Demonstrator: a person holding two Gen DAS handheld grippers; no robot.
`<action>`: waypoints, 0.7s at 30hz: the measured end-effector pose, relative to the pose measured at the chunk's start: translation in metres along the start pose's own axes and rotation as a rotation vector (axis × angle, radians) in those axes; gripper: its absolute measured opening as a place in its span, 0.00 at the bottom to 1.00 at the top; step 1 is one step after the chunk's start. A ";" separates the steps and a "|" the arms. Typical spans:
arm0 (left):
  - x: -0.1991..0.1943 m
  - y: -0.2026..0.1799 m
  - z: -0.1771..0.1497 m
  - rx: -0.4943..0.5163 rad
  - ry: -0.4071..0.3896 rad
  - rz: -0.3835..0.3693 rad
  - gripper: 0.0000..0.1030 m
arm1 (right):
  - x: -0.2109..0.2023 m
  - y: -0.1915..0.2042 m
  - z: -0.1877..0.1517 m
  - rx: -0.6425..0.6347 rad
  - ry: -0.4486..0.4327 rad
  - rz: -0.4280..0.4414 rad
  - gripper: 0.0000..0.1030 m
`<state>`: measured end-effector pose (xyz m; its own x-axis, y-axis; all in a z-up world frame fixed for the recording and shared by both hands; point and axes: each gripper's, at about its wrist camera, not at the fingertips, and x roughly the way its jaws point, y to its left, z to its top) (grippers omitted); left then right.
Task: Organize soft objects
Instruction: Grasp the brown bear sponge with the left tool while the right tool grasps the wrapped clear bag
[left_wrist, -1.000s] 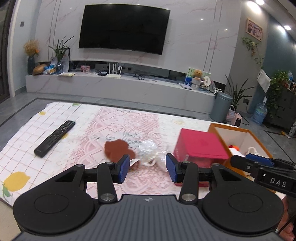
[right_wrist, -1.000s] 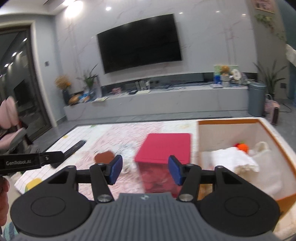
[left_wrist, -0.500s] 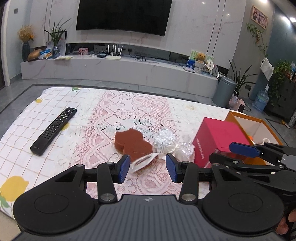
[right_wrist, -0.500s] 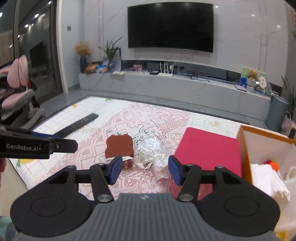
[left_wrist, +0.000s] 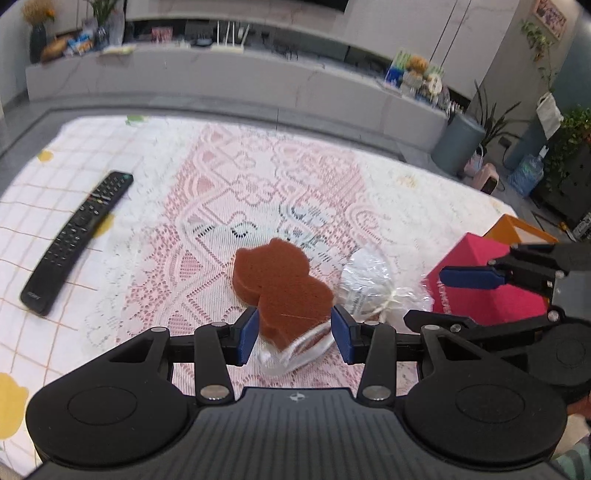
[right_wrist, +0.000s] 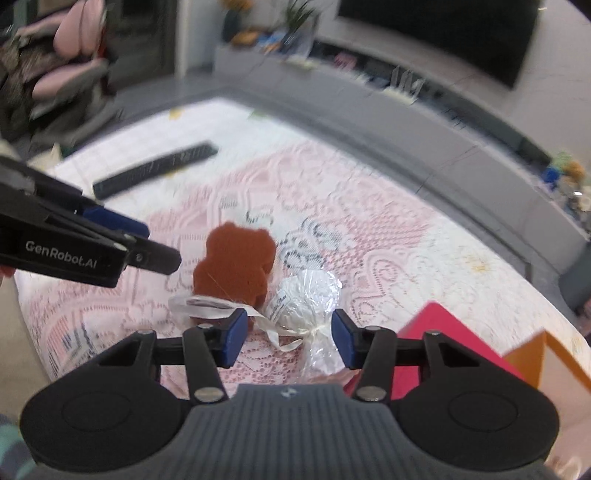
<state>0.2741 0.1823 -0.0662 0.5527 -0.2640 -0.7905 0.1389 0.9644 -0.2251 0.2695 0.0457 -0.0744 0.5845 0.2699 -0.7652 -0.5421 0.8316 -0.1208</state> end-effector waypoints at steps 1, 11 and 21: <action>0.005 0.003 0.003 -0.011 0.015 -0.002 0.49 | 0.009 -0.004 0.006 -0.017 0.037 0.010 0.47; 0.054 0.026 0.013 -0.140 0.140 -0.051 0.56 | 0.079 -0.018 0.025 -0.198 0.318 0.050 0.46; 0.059 0.032 0.009 -0.173 0.141 -0.062 0.56 | 0.123 -0.027 0.029 -0.172 0.461 0.060 0.40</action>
<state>0.3186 0.1980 -0.1147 0.4257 -0.3343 -0.8408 0.0192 0.9324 -0.3610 0.3734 0.0703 -0.1468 0.2422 0.0398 -0.9694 -0.6811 0.7186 -0.1407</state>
